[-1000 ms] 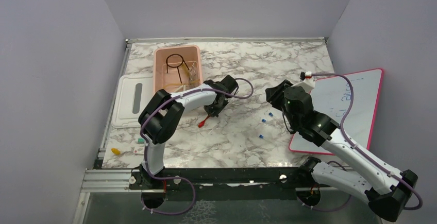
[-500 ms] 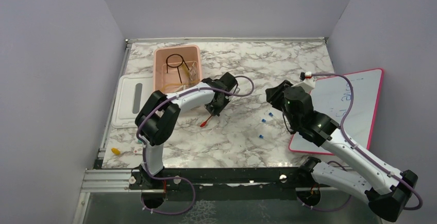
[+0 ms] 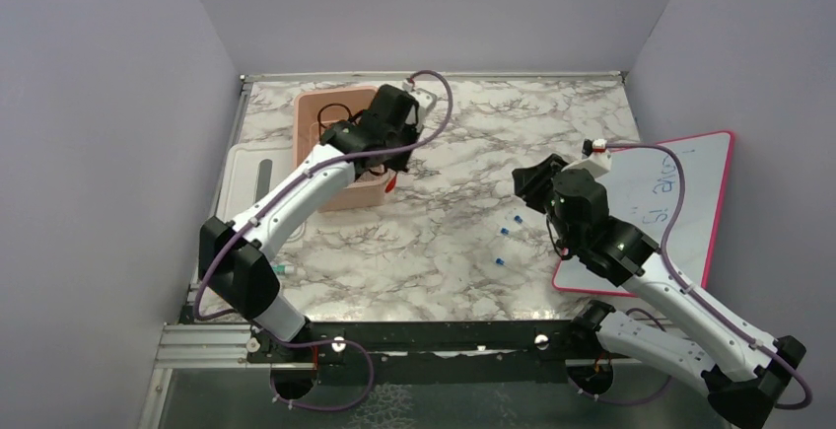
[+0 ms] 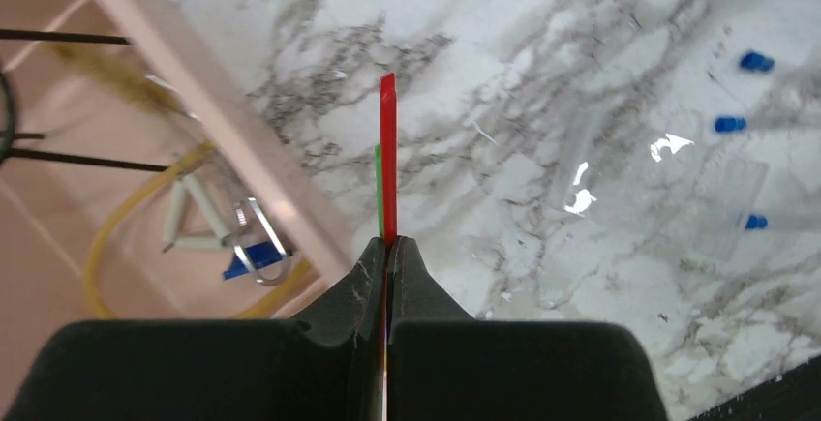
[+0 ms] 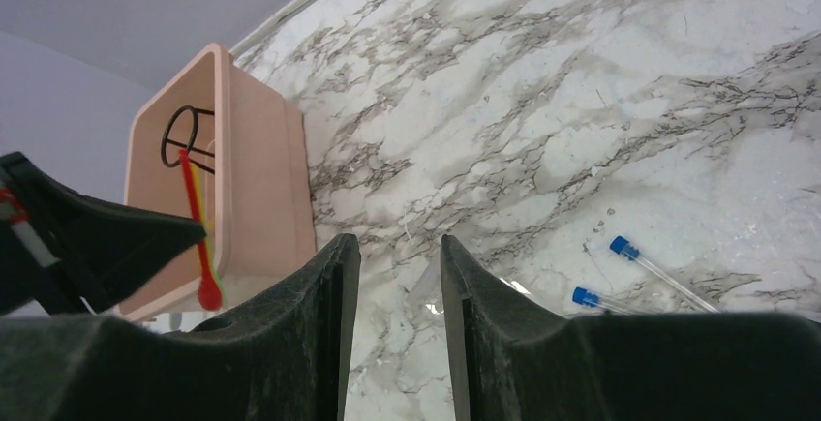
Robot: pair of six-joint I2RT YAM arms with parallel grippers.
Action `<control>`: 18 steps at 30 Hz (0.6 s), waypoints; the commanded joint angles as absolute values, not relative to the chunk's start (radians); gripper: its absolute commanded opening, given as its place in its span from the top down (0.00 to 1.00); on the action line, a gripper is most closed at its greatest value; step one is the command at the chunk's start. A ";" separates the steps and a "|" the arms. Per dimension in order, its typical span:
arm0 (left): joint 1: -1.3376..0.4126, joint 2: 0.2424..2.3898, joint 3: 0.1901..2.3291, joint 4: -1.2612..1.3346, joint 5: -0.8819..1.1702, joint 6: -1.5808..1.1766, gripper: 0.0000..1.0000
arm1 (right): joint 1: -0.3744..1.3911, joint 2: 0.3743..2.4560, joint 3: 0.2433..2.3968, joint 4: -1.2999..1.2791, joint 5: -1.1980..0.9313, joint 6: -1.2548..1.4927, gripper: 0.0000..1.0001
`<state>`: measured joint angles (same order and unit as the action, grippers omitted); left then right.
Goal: Organize the chemistry lab equipment
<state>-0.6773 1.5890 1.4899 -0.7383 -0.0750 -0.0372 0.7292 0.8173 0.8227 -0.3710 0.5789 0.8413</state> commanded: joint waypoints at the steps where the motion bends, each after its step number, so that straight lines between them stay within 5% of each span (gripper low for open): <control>1: -0.515 1.502 1.485 -0.651 -0.049 -0.118 1.00 | 0.724 0.813 0.826 -0.399 0.589 0.836 0.59; 9: -0.303 1.499 1.468 -0.585 0.051 -0.244 1.00 | 0.726 0.836 0.813 -0.381 0.574 0.839 0.59; 18: -0.266 1.686 1.479 -0.559 0.108 -0.319 1.00 | 0.726 0.854 0.792 -0.362 0.566 0.833 0.58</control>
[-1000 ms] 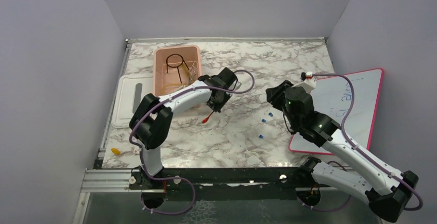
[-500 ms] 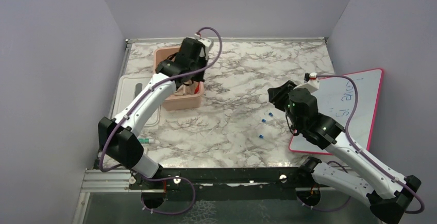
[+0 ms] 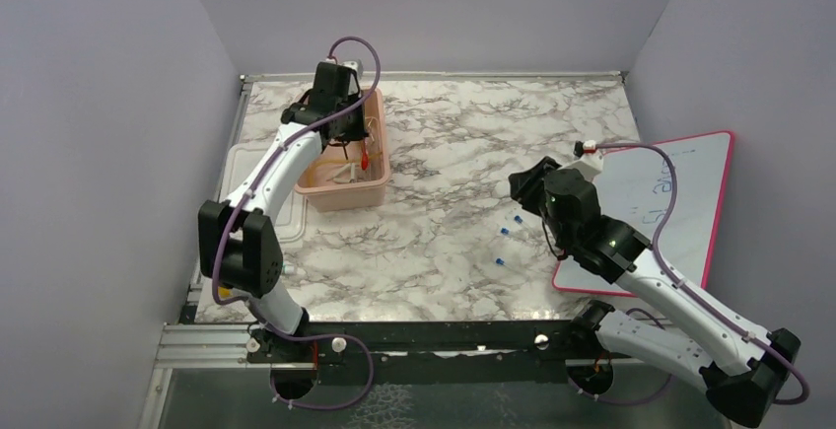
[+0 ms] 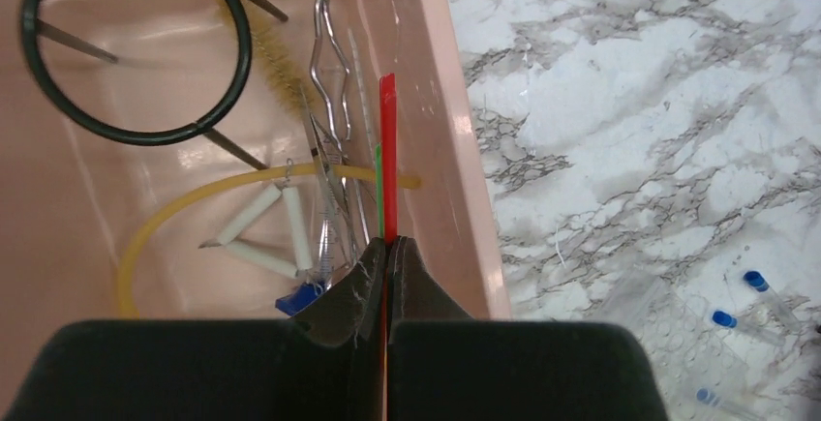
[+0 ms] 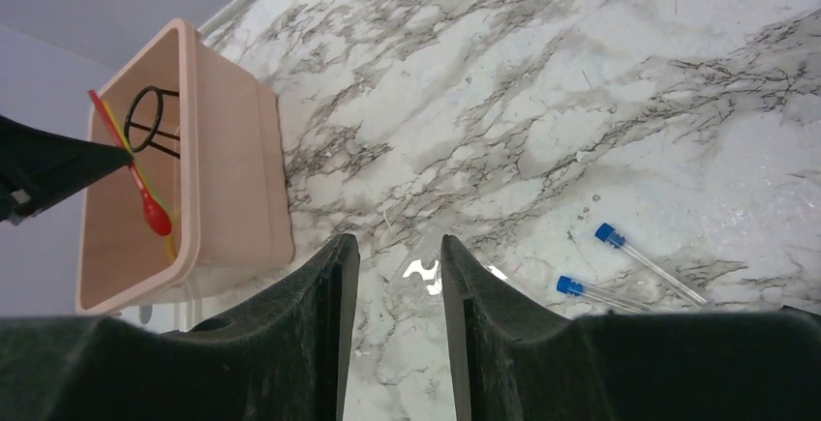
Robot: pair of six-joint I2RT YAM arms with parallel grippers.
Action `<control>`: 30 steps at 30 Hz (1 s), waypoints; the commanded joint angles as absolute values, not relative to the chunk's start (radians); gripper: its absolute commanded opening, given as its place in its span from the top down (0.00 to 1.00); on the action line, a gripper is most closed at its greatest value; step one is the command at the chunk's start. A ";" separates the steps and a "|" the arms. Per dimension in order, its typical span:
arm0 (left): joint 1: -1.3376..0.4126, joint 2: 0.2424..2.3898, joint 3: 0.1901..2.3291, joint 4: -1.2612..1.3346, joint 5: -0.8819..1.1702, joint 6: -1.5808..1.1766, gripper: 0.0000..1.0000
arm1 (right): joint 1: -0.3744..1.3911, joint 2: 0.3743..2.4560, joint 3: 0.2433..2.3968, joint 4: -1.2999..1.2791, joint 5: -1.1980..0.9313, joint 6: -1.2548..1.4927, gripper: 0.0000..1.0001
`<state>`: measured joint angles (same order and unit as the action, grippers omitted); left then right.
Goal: Organize the chemistry lab equipment
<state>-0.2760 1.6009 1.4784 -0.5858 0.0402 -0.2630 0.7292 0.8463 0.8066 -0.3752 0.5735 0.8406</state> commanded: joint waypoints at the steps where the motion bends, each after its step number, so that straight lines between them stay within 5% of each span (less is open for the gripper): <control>1: -0.265 1.702 1.475 -0.552 0.114 -0.317 1.00 | 0.725 0.858 0.789 -0.355 0.558 0.823 0.58; 7: -0.255 1.781 1.446 -0.530 0.166 -0.320 0.99 | 0.725 0.895 0.778 -0.312 0.499 0.780 0.58; 15: -0.253 1.775 1.444 -0.530 0.146 -0.321 0.71 | 0.726 0.959 0.769 -0.280 0.428 0.740 0.57; 30: -0.296 1.506 1.435 -0.533 0.300 -0.238 0.57 | 0.725 1.146 0.795 -0.421 0.265 0.580 0.46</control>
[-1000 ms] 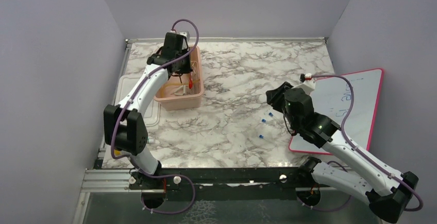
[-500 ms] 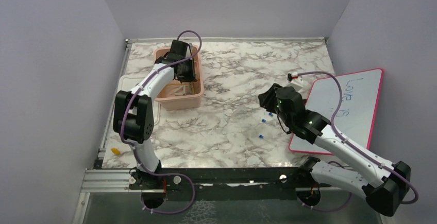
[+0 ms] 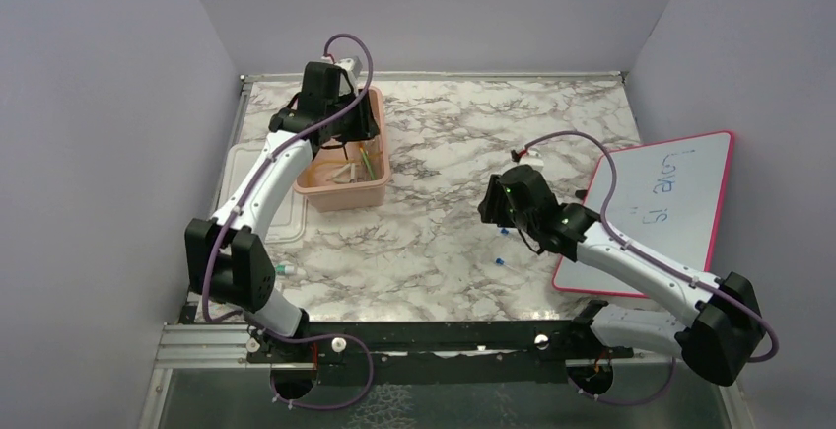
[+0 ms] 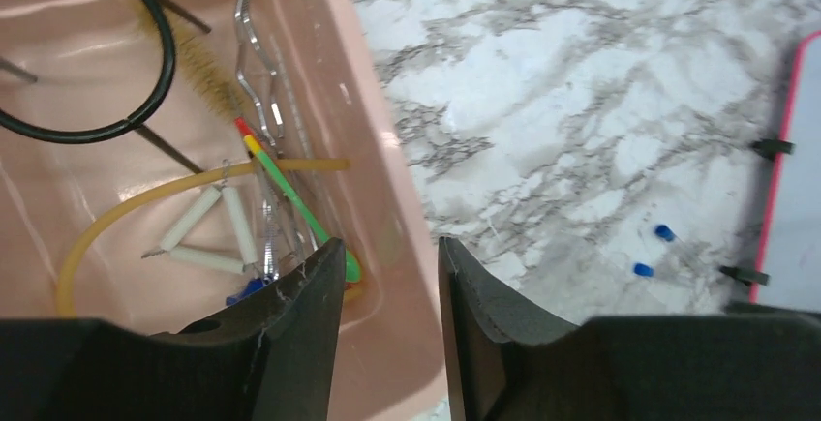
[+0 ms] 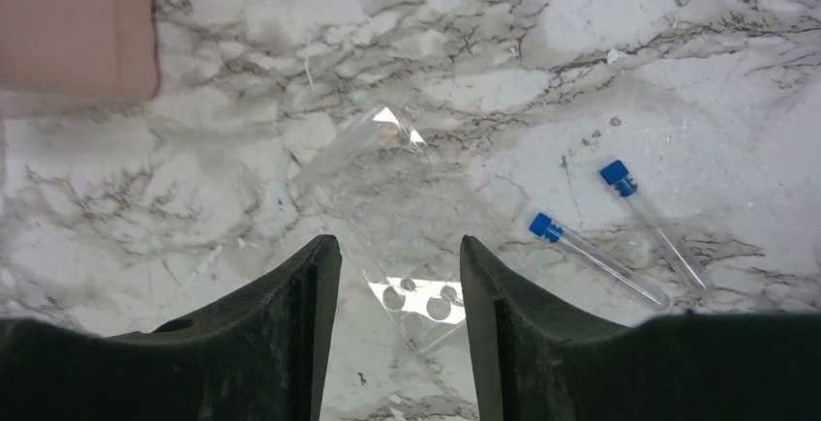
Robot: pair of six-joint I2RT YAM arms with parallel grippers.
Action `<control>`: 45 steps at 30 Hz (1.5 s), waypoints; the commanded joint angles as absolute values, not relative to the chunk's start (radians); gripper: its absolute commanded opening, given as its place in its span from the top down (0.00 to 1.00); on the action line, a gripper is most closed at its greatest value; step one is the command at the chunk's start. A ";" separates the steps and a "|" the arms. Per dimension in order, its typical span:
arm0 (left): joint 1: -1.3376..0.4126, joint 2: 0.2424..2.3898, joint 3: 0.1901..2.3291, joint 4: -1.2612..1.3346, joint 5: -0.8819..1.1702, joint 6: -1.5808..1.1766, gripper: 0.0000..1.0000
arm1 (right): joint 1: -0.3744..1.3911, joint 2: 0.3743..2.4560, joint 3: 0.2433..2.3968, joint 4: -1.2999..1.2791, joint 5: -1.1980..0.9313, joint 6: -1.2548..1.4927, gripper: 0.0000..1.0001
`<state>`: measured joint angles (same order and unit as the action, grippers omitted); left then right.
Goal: Organize the chemistry lab equipment
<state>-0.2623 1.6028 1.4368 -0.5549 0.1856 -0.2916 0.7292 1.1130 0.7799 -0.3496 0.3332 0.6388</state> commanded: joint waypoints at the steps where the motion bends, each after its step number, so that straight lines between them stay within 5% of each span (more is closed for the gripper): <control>1: -0.313 1.490 1.428 -0.532 0.312 -0.228 0.56 | 0.726 1.156 0.794 -0.437 0.259 0.574 0.44; 16: -0.520 1.365 1.220 -0.426 0.420 -0.142 0.46 | 0.726 1.192 0.715 -0.534 0.016 0.659 0.26; 26: -0.520 1.322 1.185 -0.420 0.348 -0.118 0.45 | 0.726 1.384 0.776 -0.470 0.014 0.715 0.34; 45: -0.518 1.338 1.175 -0.419 0.296 -0.124 0.45 | 0.726 1.741 1.122 -0.415 0.383 0.617 0.56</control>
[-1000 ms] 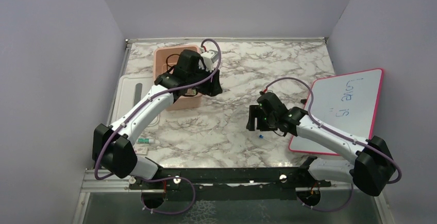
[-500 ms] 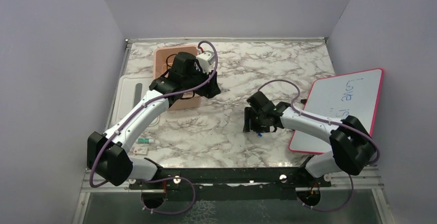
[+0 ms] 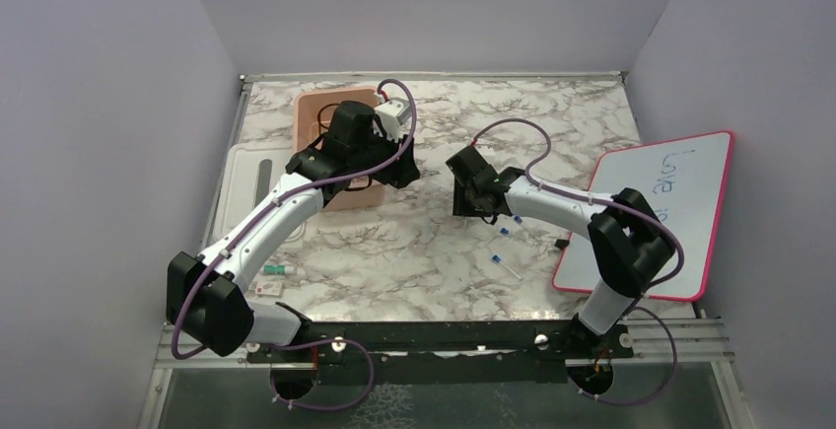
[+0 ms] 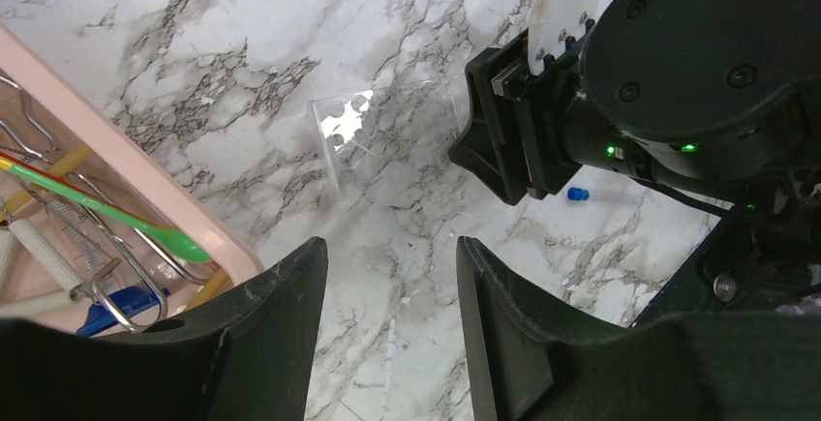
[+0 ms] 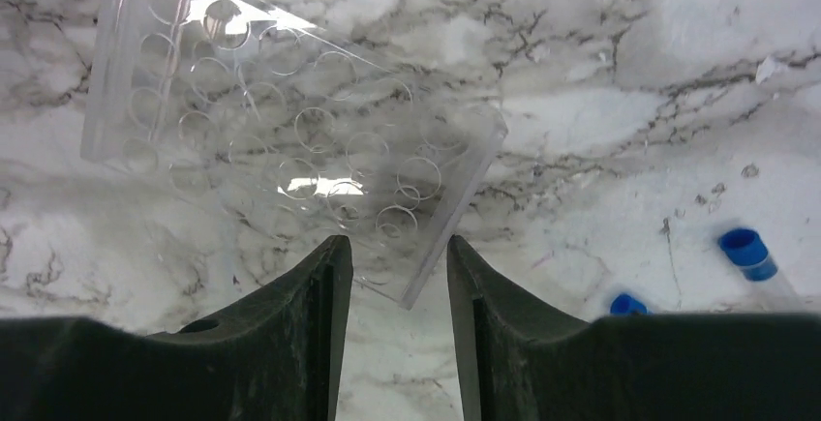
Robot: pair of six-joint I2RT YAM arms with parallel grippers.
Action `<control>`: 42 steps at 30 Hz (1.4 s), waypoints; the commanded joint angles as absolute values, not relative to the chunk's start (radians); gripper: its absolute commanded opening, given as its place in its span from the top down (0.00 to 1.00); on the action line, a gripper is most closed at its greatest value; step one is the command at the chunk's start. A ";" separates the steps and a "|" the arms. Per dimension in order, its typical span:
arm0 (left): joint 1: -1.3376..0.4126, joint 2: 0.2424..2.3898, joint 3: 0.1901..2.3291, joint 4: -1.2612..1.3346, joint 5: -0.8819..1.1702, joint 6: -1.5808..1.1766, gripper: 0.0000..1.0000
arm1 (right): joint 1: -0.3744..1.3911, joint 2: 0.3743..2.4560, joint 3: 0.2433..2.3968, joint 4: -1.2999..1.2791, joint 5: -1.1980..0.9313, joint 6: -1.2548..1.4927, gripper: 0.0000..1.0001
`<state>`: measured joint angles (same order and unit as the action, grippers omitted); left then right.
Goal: Organize the chemistry lab equipment
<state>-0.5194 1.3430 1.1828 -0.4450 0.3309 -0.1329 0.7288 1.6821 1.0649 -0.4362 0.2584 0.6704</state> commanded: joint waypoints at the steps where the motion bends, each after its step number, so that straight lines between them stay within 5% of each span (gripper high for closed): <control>1: -0.518 1.339 1.175 -0.419 0.289 -0.125 0.45 | 0.726 1.748 1.133 -0.417 0.399 0.611 0.57; 6: -0.518 1.334 1.173 -0.420 0.256 -0.130 0.45 | 0.726 1.728 1.159 -0.440 0.417 0.576 0.56; 14: -0.517 1.320 1.174 -0.419 0.228 -0.151 0.45 | 0.726 1.478 1.005 -0.523 0.329 0.541 0.38; 27: -0.517 1.263 1.142 -0.350 0.350 -0.172 0.45 | 0.726 1.305 0.764 -0.706 0.165 0.627 0.37; 42: -0.517 1.238 1.126 -0.325 0.388 -0.175 0.45 | 0.726 1.479 0.782 -0.646 0.184 0.540 0.62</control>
<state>-0.5190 1.2678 1.1309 -0.3588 0.3550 -0.1715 0.7265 1.4448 0.7643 -0.6636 0.1860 0.5758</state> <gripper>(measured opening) 0.548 0.423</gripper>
